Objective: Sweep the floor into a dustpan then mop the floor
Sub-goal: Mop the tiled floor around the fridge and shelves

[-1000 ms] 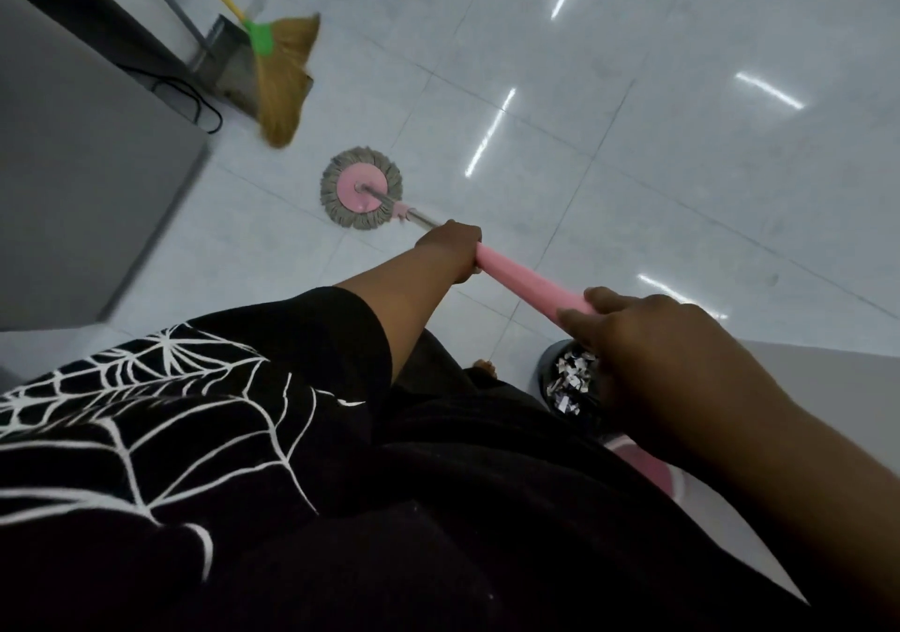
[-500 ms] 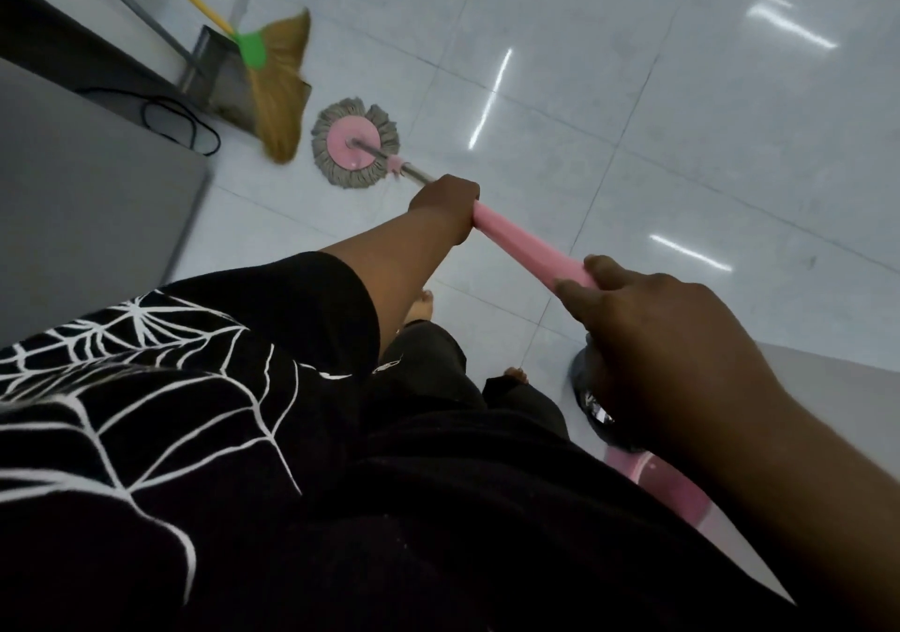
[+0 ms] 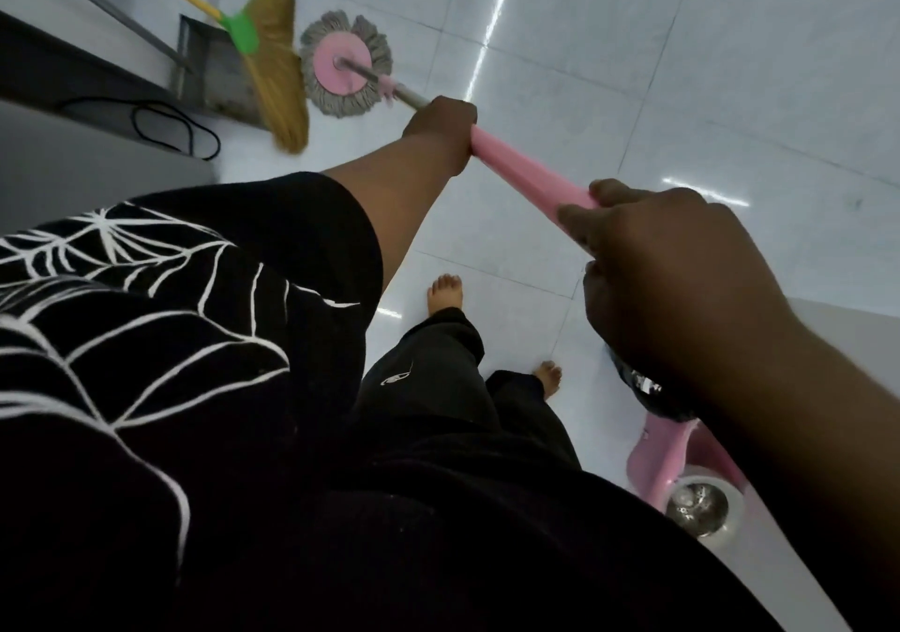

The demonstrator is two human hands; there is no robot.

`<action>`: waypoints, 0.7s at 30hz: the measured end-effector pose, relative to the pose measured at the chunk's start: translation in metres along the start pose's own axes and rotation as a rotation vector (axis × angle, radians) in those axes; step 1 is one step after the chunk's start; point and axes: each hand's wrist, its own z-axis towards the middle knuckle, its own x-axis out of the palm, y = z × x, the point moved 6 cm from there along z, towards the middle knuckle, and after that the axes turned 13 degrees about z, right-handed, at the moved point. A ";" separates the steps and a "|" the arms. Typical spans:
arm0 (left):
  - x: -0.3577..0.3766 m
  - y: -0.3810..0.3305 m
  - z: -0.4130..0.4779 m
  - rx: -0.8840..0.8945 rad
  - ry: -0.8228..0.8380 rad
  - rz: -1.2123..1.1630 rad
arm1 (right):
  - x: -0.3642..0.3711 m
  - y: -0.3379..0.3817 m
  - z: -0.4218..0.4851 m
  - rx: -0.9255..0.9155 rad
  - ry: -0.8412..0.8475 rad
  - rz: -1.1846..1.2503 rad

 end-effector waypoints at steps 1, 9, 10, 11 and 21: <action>0.003 0.002 -0.003 -0.003 0.003 0.006 | 0.003 0.003 -0.002 -0.013 -0.004 0.008; 0.049 -0.011 -0.063 0.051 0.038 0.075 | 0.043 0.028 -0.067 -0.082 0.021 0.109; 0.055 -0.019 -0.073 0.060 0.044 0.099 | 0.049 0.027 -0.080 -0.081 0.018 0.099; 0.060 -0.025 -0.080 0.066 0.051 0.121 | 0.054 0.025 -0.088 -0.081 0.019 0.099; 0.155 -0.143 -0.228 0.187 0.087 0.108 | 0.129 -0.002 -0.277 0.020 0.073 0.188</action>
